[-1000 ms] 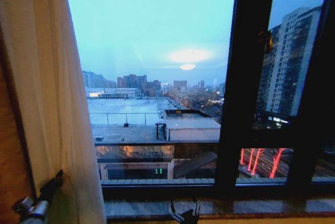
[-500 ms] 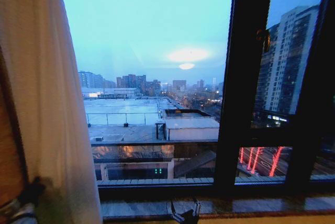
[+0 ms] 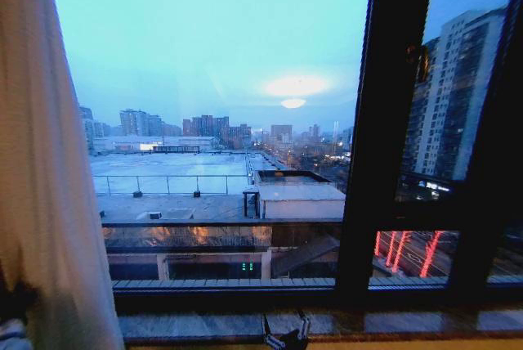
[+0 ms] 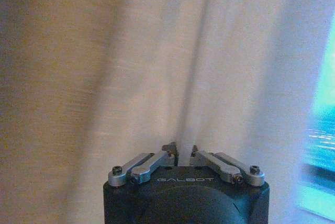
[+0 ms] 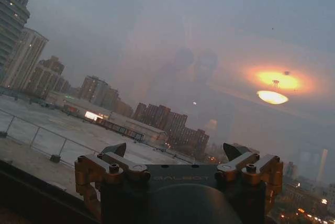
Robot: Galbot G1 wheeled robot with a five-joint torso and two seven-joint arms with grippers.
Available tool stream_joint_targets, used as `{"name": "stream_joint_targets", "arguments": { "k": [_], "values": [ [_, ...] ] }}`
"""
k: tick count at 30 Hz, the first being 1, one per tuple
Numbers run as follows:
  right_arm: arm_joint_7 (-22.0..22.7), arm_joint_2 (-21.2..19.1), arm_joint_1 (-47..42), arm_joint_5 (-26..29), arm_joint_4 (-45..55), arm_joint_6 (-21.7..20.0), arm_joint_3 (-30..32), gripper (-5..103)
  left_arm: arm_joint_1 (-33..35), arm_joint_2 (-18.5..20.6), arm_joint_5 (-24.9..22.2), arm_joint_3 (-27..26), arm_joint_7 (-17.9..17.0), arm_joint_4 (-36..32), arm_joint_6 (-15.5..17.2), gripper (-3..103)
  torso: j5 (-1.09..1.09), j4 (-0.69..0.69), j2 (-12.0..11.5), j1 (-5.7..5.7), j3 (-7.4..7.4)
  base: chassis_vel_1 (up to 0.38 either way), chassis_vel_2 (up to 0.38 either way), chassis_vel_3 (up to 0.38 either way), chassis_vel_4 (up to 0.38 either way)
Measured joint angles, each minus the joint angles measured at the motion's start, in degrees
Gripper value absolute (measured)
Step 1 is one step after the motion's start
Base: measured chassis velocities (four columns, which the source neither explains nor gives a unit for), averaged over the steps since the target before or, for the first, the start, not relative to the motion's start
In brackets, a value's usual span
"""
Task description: Open the curtains by pulling them apart, changing their state from closed to fully open.
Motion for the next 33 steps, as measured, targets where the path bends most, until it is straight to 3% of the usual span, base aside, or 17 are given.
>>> {"name": "stream_joint_targets", "arguments": {
  "k": [1,3,5,7,8,11,13,15,17,20,22,24,25,28,30,31,33],
  "values": [
    [0.0,0.0,0.0,0.0,0.0,0.0,0.0,100,0.0,0.0,0.0,0.0,0.0,0.0,0.0,8,0.00,0.00,0.0,0.00,0.00,0.000,0.000,0.000,0.000],
    [0.0,0.0,-0.1,0.0,0.1,0.0,0.1,100,2.7,0.3,-0.5,0.9,10.6,-3.0,0.3,19,0.10,-0.02,0.0,0.00,-0.02,0.000,0.000,0.000,0.000],
    [0.0,0.0,-0.1,0.0,0.1,0.0,0.1,100,3.0,0.3,-0.6,1.0,11.5,-3.3,0.3,19,0.11,-0.02,0.0,0.00,-0.02,0.000,0.000,0.000,0.000],
    [0.0,0.0,-0.1,0.0,0.1,0.0,0.1,100,4.9,0.4,-0.9,1.5,17.2,-5.4,2.0,30,0.15,-0.03,0.0,-0.01,-0.03,0.000,0.000,0.000,0.000],
    [0.0,0.0,-0.1,0.0,0.1,0.0,0.1,100,4.9,0.4,-0.9,1.5,17.2,-5.4,2.0,30,0.15,-0.03,0.0,-0.01,-0.03,0.000,0.000,0.000,0.000],
    [0.0,0.0,0.1,0.2,0.1,-0.1,0.0,100,7.4,0.0,-1.3,1.3,19.0,-8.1,3.8,46,0.15,-0.06,0.0,-0.01,-0.02,0.000,0.000,0.000,0.000],
    [0.0,0.0,0.1,0.3,0.1,-0.1,0.0,100,8.1,-0.1,-1.5,1.3,18.9,-8.9,4.1,46,0.15,-0.06,0.0,-0.01,-0.02,0.000,0.000,0.000,0.000],
    [0.0,0.0,0.7,1.0,0.2,-0.2,0.0,100,10.3,-0.6,-1.9,1.2,17.5,-11.7,5.0,64,0.15,-0.02,0.0,-0.02,-0.03,0.000,0.000,0.000,0.000],
    [0.0,0.0,1.0,1.6,0.3,-0.4,0.0,100,10.7,-0.9,-2.0,1.3,16.3,-12.9,5.5,64,0.16,-0.02,0.0,-0.03,-0.03,0.000,0.000,0.000,0.000],
    [0.0,0.0,1.8,3.7,0.8,-1.4,-0.1,100,11.9,-2.4,-2.0,1.3,12.0,-15.4,6.4,80,0.17,-0.07,0.0,-0.03,-0.03,0.000,0.000,0.000,0.000],
    [0.0,0.0,2.0,4.1,0.9,-1.5,-0.1,100,12.3,-2.9,-1.8,1.3,10.7,-16.0,6.4,80,0.16,-0.07,0.0,-0.03,-0.03,0.000,0.000,0.000,0.000],
    [0.3,0.0,2.4,5.8,1.2,-1.8,0.6,100,15.7,-5.4,-0.2,0.8,5.9,-19.0,6.4,96,0.16,-0.04,0.0,-0.02,-0.03,0.000,0.000,0.000,0.000],
    [0.3,0.0,2.4,5.8,1.2,-1.8,0.6,100,15.7,-5.4,-0.2,0.8,5.9,-19.0,6.4,96,0.16,-0.04,0.0,-0.02,-0.03,0.000,0.000,0.000,0.000],
    [1.0,0.0,2.5,6.6,1.2,-2.4,1.1,100,17.7,-7.0,0.9,0.7,1.0,-21.0,6.2,98,0.16,-0.03,0.0,-0.03,-0.03,0.000,0.000,0.000,0.000],
    [2.2,0.0,2.8,7.6,1.8,-3.8,1.5,100,19.3,-9.0,1.4,2.6,-6.8,-23.6,6.1,100,0.18,-0.03,0.0,-0.03,-0.03,0.000,0.000,0.000,0.000],
    [2.2,0.0,2.8,7.6,1.8,-3.8,1.5,100,19.3,-9.0,1.4,2.6,-6.8,-23.6,6.1,100,0.18,-0.03,0.0,-0.03,-0.03,0.000,0.000,0.000,0.000],
    [3.4,0.0,3.5,9.4,2.1,-5.1,1.8,100,19.2,-11.0,2.1,5.1,-11.5,-25.6,6.2,100,0.16,-0.06,0.0,-0.03,-0.03,0.000,0.000,0.000,0.000]
  ]
}}
